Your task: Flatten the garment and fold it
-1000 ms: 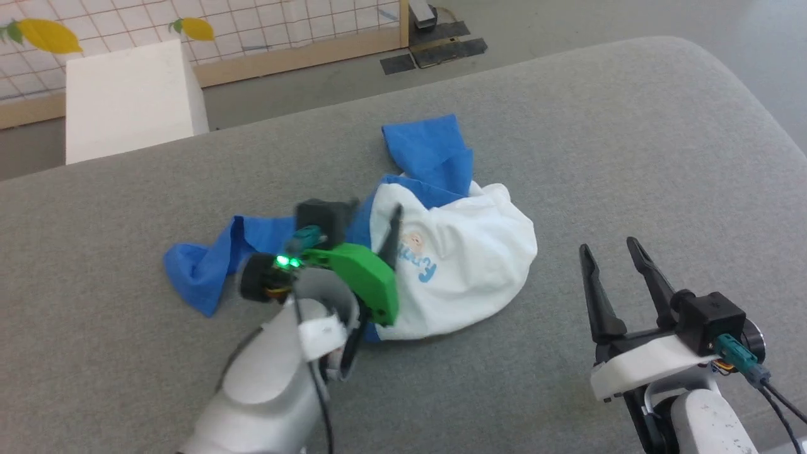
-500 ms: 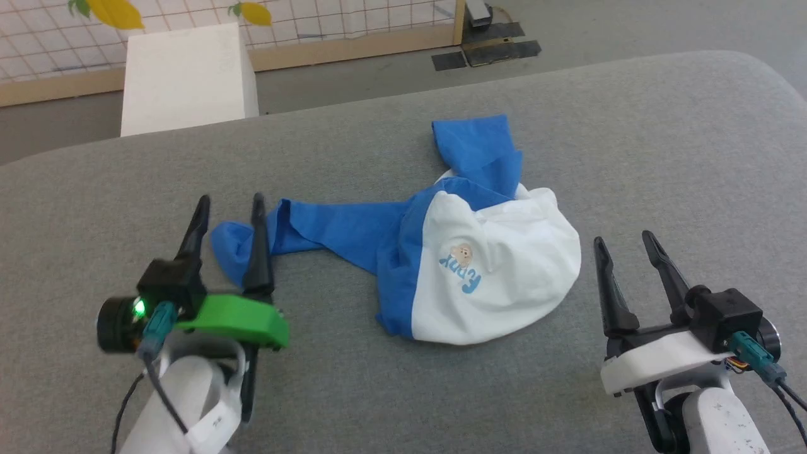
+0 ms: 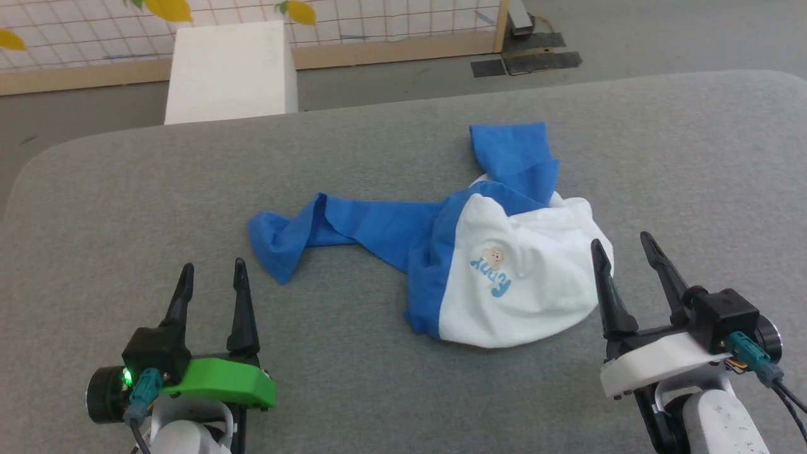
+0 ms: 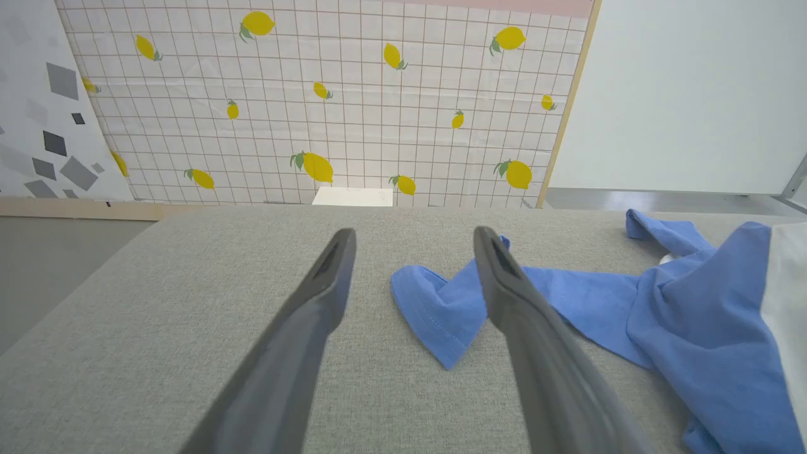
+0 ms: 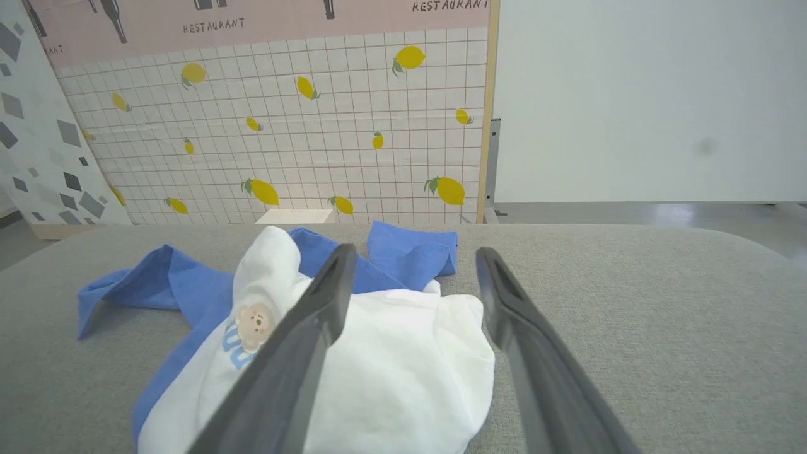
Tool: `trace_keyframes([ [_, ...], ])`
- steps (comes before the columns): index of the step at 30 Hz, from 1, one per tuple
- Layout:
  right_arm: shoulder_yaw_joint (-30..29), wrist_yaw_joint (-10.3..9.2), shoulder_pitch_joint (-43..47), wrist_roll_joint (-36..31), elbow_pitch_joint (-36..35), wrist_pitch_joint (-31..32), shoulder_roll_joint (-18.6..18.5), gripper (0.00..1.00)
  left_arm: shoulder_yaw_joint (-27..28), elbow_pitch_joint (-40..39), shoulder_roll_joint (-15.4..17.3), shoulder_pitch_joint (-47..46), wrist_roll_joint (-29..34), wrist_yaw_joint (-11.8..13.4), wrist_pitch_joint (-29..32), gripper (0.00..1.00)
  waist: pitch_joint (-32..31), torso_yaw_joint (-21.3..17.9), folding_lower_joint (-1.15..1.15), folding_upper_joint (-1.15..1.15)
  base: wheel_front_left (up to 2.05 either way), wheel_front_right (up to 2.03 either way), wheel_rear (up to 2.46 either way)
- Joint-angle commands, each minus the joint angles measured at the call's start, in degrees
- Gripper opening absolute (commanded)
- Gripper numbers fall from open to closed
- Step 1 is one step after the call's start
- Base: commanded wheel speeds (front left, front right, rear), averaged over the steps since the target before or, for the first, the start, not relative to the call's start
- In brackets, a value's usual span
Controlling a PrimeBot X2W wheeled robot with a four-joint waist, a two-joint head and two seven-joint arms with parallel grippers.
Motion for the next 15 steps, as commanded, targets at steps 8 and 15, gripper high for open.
trace_keyframes([
  [8, 3.1, -0.09, -4.7, 1.6, -1.3, 9.5, 0.0, 1.0, 1.6, 0.0, -3.6, 0.7, 3.8, -3.2, -0.2, 1.0, -0.6, 3.9, 0.0, 0.0, 0.0, 0.0, 0.0],
  [15, 7.5, -0.09, -17.4, 3.6, 7.3, 35.5, -0.2, 1.0, 2.0, 1.1, -5.0, 0.2, 5.0, -5.3, -0.2, 1.0, -1.1, 6.0, 0.0, 0.0, 0.0, 0.0, 0.0],
])
